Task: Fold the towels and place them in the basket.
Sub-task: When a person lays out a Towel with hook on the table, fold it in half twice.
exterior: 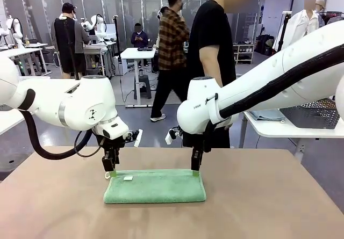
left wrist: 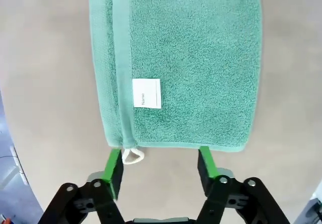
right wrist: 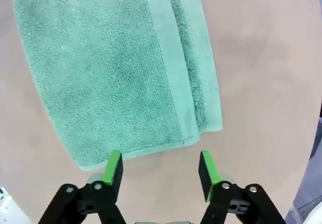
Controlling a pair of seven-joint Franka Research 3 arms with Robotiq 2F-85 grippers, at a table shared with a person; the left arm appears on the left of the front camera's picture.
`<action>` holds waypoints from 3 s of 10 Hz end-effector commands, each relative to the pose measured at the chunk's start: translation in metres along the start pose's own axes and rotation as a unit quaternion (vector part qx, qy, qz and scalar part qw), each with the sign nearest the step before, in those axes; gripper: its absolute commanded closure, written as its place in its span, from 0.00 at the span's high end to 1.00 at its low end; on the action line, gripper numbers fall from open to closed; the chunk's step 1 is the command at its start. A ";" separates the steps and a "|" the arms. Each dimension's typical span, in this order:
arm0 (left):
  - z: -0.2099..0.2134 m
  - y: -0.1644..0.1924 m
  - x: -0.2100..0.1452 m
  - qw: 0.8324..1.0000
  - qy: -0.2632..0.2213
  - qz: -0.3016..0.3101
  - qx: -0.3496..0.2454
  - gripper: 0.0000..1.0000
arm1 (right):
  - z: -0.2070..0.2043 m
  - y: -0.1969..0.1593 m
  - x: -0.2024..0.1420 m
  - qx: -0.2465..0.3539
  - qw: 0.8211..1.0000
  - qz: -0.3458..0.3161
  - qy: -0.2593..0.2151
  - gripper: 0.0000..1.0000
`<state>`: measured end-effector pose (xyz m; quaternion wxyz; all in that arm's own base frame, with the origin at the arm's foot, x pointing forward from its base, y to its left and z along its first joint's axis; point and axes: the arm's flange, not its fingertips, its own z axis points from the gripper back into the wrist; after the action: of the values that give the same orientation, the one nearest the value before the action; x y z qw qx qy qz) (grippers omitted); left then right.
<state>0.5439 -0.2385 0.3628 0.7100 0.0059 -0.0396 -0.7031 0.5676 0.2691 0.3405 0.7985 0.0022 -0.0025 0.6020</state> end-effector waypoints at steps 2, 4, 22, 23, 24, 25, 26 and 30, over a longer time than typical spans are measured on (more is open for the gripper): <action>0.008 -0.006 -0.003 1.000 -0.015 0.006 0.011 1.00 | 0.005 0.006 -0.002 -0.009 1.000 -0.014 -0.007 1.00; 0.005 0.000 0.001 1.000 -0.003 0.001 0.004 1.00 | 0.003 0.000 0.000 -0.003 1.000 -0.002 -0.002 1.00; 0.214 -0.225 -0.082 0.904 -0.076 0.399 0.135 1.00 | 0.038 0.062 -0.021 -0.070 0.848 -0.524 -0.030 1.00; 0.219 -0.233 -0.091 0.896 -0.080 0.413 0.142 1.00 | 0.033 0.061 -0.022 -0.067 0.845 -0.528 -0.041 1.00; 0.222 -0.242 -0.096 0.894 -0.086 0.415 0.147 1.00 | 0.027 0.061 -0.023 -0.061 0.843 -0.532 -0.041 1.00; 0.224 -0.248 -0.100 0.890 -0.103 0.417 0.152 1.00 | 0.022 0.060 -0.024 -0.050 0.844 -0.533 -0.045 1.00; 0.223 -0.251 -0.100 0.890 -0.099 0.415 0.159 1.00 | 0.019 0.060 -0.025 -0.039 0.850 -0.524 -0.029 1.00; 0.228 -0.241 -0.099 0.894 -0.100 0.411 0.148 1.00 | 0.025 0.059 -0.023 -0.053 0.851 -0.522 -0.028 1.00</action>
<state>0.2855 -0.1296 0.5675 0.9173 0.0206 -0.2131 -0.3357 0.5044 0.2636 0.3665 0.9936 -0.0221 -0.0563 0.0953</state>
